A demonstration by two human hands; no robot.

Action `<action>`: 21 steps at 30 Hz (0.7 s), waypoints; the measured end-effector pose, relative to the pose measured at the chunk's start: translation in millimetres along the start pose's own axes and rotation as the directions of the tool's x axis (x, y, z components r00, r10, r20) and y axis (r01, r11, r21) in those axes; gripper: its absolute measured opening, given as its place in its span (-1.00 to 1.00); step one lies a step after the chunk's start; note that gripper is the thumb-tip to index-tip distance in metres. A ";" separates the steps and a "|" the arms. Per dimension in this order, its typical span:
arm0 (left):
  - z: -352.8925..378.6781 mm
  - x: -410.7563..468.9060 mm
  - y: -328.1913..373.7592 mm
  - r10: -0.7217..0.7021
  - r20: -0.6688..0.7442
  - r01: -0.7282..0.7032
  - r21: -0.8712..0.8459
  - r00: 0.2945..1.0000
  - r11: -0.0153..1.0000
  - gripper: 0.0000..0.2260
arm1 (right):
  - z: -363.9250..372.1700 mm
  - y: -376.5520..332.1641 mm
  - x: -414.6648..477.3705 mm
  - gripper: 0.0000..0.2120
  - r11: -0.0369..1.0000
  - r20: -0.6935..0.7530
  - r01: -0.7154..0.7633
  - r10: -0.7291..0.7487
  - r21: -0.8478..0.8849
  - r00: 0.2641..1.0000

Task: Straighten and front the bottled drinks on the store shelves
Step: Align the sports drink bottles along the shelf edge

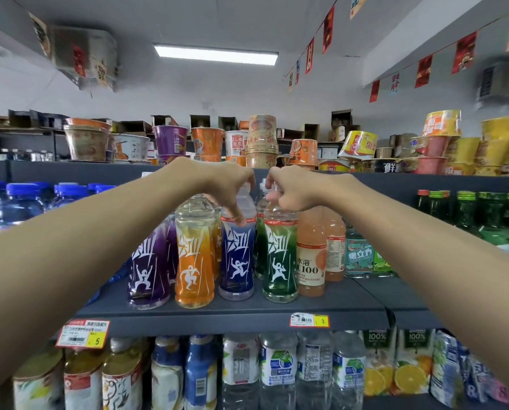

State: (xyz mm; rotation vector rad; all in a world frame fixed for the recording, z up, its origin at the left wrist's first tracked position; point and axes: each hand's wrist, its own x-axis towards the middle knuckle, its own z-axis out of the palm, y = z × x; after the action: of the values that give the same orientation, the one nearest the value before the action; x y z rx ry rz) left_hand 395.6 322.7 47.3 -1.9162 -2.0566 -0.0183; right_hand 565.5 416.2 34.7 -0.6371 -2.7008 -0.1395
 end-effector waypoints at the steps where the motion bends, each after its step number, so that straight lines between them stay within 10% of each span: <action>1: 0.4 -1.1 -1.1 0.002 -0.007 -0.002 -0.008 1.000 1.000 -0.06 | -0.2 2.0 -0.5 -0.55 1.000 -0.006 0.007 -0.007 -0.006 1.000; 6: 6.6 -6.6 0.2 -0.024 0.005 0.024 0.039 1.000 0.999 0.13 | 1.1 8.6 -8.0 0.10 0.983 0.130 0.046 -0.023 -0.175 0.991; 21: -8.6 -4.9 7.8 -0.031 0.050 0.032 -0.020 0.998 0.999 0.04 | 8.2 13.8 -2.2 0.00 0.993 0.074 0.089 -0.083 -0.078 0.994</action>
State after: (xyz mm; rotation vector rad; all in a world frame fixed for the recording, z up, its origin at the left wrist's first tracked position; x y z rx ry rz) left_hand 405.3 316.7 52.6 -1.9149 -2.1267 0.0014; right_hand 570.9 429.1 26.4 -0.5591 -2.8037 -0.2552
